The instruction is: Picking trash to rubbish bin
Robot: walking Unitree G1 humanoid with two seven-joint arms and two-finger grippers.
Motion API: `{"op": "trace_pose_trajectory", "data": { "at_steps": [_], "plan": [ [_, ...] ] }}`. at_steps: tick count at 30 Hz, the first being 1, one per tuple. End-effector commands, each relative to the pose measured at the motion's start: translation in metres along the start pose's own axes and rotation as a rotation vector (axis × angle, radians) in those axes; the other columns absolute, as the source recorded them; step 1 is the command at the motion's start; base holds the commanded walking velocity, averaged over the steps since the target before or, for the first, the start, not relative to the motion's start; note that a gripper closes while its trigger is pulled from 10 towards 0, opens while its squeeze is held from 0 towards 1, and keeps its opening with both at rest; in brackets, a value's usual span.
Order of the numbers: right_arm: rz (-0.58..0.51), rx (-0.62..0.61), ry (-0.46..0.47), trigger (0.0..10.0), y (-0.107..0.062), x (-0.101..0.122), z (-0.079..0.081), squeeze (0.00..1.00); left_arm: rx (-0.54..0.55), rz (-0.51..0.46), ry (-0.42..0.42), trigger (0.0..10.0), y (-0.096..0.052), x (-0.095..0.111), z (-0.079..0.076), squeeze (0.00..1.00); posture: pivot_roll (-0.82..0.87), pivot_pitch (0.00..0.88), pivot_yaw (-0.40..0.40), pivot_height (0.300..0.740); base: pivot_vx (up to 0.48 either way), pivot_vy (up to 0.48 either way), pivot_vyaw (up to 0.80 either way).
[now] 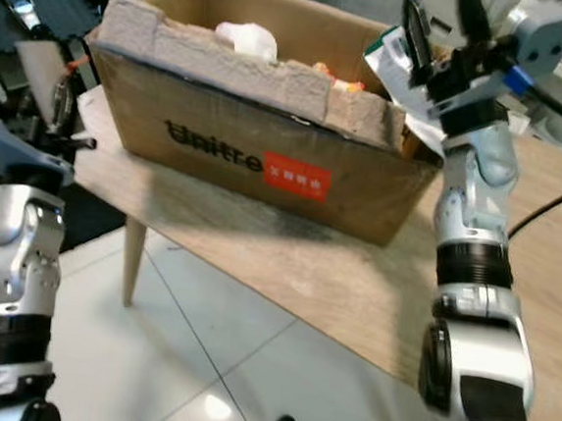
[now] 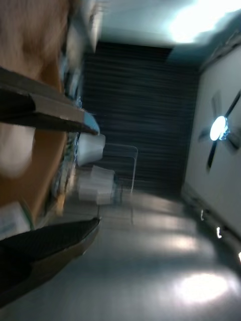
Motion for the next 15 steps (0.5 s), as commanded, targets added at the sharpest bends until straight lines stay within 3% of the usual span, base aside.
{"op": "trace_pose_trajectory", "data": {
  "at_steps": [1,4,6,7,8,10,11,12,15],
  "plan": [
    [0.008,0.082,0.119,10.0,-0.006,-0.004,0.017,0.0,0.018,-0.03,0.002,10.0,0.004,0.009,0.008,0.0,0.07,0.169,-0.074,0.74,0.0,0.0,0.0],
    [0.093,0.273,0.294,10.0,-0.026,-0.02,0.061,0.0,0.026,-0.055,-0.021,10.0,0.008,0.016,0.012,0.0,0.07,0.167,-0.073,0.74,0.0,0.0,0.0],
    [0.108,0.31,0.328,10.0,-0.03,-0.021,0.069,0.0,0.025,-0.058,-0.024,10.0,0.009,0.017,0.012,0.0,0.07,0.167,-0.073,0.74,0.0,0.0,0.0],
    [0.144,0.365,0.361,10.0,-0.039,-0.025,0.082,0.0,0.022,-0.068,-0.037,10.0,0.01,0.019,0.012,0.0,0.07,0.165,-0.069,0.74,0.0,0.0,0.0],
    [0.144,0.365,0.361,10.0,-0.039,-0.025,0.082,0.0,0.022,-0.068,-0.037,10.0,0.01,0.019,0.012,0.0,0.07,0.165,-0.069,0.74,0.0,0.0,0.0],
    [0.185,0.508,0.48,10.0,-0.056,-0.022,0.117,0.0,0.004,-0.099,-0.071,10.0,0.015,0.028,0.008,0.0,0.06,0.163,-0.062,0.74,0.0,0.0,0.0],
    [0.185,0.508,0.48,10.0,-0.056,-0.022,0.117,0.0,0.004,-0.099,-0.071,10.0,0.015,0.028,0.008,0.0,0.06,0.163,-0.062,0.74,0.0,0.0,0.0],
    [0.171,0.582,0.554,10.0,-0.061,-0.011,0.134,0.0,-0.018,-0.119,-0.095,10.0,0.018,0.033,0.002,0.0,0.06,0.161,-0.058,0.74,0.0,0.0,0.0],
    [0.162,0.604,0.575,10.0,-0.061,-0.004,0.137,0.0,-0.036,-0.128,-0.11,10.0,0.02,0.036,-0.002,0.0,0.06,0.161,-0.055,0.74,0.0,0.0,0.0]
  ]
}}
Point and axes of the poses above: a point about 5 cm out from each wrist's last joint towards the gripper, its own y axis pointing out of the wrist towards the gripper, its own x axis along the axis of the wrist's last joint, z = x × y, the point moved 5 cm from there along y, pointing out of the wrist towards the gripper, and after that the axes turned 14 degrees about y, right-handed, at the moved point
